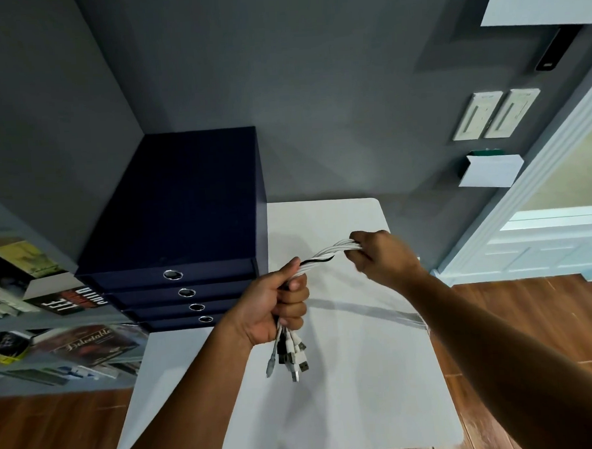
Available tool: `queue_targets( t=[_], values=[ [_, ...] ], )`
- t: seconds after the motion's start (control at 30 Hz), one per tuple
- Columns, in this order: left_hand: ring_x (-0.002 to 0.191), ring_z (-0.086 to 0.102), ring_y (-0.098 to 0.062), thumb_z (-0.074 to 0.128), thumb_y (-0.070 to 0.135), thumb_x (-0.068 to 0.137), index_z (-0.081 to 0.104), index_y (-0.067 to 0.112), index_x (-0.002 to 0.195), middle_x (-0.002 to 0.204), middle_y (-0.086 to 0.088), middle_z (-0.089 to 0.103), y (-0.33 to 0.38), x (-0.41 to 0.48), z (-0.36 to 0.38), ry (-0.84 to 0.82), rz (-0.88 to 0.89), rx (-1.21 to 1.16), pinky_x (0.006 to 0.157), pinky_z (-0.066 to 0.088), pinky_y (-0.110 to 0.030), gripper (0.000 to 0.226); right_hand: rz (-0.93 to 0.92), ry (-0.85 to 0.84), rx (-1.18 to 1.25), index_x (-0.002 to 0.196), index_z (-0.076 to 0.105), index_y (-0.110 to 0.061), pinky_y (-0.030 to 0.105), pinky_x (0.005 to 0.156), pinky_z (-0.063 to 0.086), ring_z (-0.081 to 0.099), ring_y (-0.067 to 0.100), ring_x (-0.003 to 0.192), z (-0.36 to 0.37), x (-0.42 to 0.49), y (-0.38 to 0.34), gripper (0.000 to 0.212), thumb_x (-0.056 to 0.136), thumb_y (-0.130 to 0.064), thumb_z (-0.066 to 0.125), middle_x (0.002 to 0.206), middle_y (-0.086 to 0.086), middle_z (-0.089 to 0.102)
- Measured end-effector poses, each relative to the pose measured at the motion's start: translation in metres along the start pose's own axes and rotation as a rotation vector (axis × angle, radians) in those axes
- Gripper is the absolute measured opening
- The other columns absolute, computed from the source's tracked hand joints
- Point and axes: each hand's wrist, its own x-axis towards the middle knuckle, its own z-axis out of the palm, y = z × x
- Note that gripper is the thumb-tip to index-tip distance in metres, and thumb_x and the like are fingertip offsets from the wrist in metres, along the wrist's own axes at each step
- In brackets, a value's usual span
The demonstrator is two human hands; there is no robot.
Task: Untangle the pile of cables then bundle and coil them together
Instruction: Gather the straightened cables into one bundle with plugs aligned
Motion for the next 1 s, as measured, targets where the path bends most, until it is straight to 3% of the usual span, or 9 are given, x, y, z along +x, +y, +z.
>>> queue_targets(
  t=[0.07,0.13,0.3,0.43,0.6,0.7,0.8,0.93,1.0],
  values=[
    [0.045,0.006,-0.008,0.048,0.050,0.093,0.041,0.022,0.063,0.049,0.011,0.021,0.002,0.000,-0.001,0.005,0.010,-0.010,0.042,0.015,-0.021,0.042,0.140,-0.122,0.358,0.067,0.048,-0.004,0.028,0.051,0.026,0.033,0.017,0.049,-0.004,0.004,-0.001,0.034,0.090,-0.023,0.065,0.053,0.002,0.040],
    [0.045,0.006,-0.008,0.048,0.050,0.093,0.042,0.021,0.062,0.049,0.010,0.020,0.004,-0.001,-0.004,0.024,0.015,-0.012,0.042,0.015,-0.020,0.042,0.235,-0.257,0.713,0.065,0.046,0.002,0.028,0.051,0.022,0.028,0.016,0.050,-0.009,0.004,0.001,0.043,0.080,-0.024,0.078,0.056,0.006,0.031],
    [0.045,0.006,-0.008,0.047,0.049,0.093,0.043,0.021,0.061,0.049,0.010,0.021,0.003,-0.001,-0.011,0.061,0.018,-0.016,0.040,0.017,-0.019,0.043,0.347,-0.641,1.234,0.076,0.058,-0.004,0.034,0.062,0.033,0.027,0.016,0.048,-0.018,0.002,0.018,0.057,0.065,-0.057,0.076,0.058,0.003,0.034],
    [0.040,0.013,-0.005,0.048,0.049,0.093,0.043,0.021,0.061,0.051,0.010,0.020,0.003,-0.002,-0.017,0.074,0.014,0.015,0.039,0.020,-0.019,0.043,0.328,-0.794,1.316,0.090,0.070,-0.003,0.034,0.068,0.045,0.045,0.018,0.053,-0.014,-0.013,0.035,0.041,0.068,-0.034,0.083,0.066,0.007,0.049],
    [0.039,0.016,-0.005,0.052,0.048,0.091,0.042,0.020,0.061,0.053,0.008,0.019,0.008,-0.008,-0.016,0.094,0.020,0.145,0.042,0.017,-0.020,0.042,0.356,-0.899,0.937,0.092,0.072,0.001,0.034,0.068,0.053,0.058,0.019,0.063,-0.012,-0.022,0.033,0.012,0.081,-0.003,0.071,0.072,0.012,0.059],
    [0.042,0.014,-0.006,0.055,0.047,0.089,0.043,0.019,0.061,0.056,0.006,0.018,0.013,-0.014,-0.006,0.097,0.044,0.256,0.044,0.016,-0.020,0.041,0.254,-0.761,0.536,0.081,0.072,-0.006,0.026,0.067,0.051,0.061,0.016,0.063,-0.007,-0.018,0.022,0.005,0.081,-0.010,0.076,0.069,0.012,0.067],
    [0.045,0.013,-0.008,0.055,0.045,0.091,0.043,0.018,0.067,0.058,0.005,0.018,0.012,-0.017,0.004,0.076,0.048,0.314,0.045,0.016,-0.021,0.037,0.135,-0.427,0.227,0.073,0.069,-0.018,0.022,0.059,0.044,0.061,0.011,0.060,-0.004,-0.009,0.020,0.011,0.081,-0.018,0.076,0.067,0.000,0.069],
    [0.042,0.015,-0.004,0.054,0.045,0.092,0.046,0.021,0.067,0.057,0.008,0.019,-0.004,-0.013,0.005,0.021,-0.002,0.100,0.042,0.018,-0.019,0.036,-0.137,0.010,-0.101,0.089,0.062,-0.024,0.036,0.061,0.050,0.063,0.030,0.073,-0.004,-0.004,0.022,0.009,0.090,-0.033,0.065,0.088,-0.005,0.059],
    [0.038,0.020,-0.002,0.054,0.047,0.094,0.046,0.021,0.066,0.054,0.010,0.022,-0.017,-0.010,0.001,-0.055,-0.045,-0.051,0.039,0.022,-0.017,0.039,-0.159,0.155,-0.124,0.091,0.053,-0.019,0.040,0.058,0.051,0.062,0.039,0.070,-0.010,-0.002,0.020,0.018,0.092,-0.035,0.061,0.091,0.001,0.061]
  ],
)
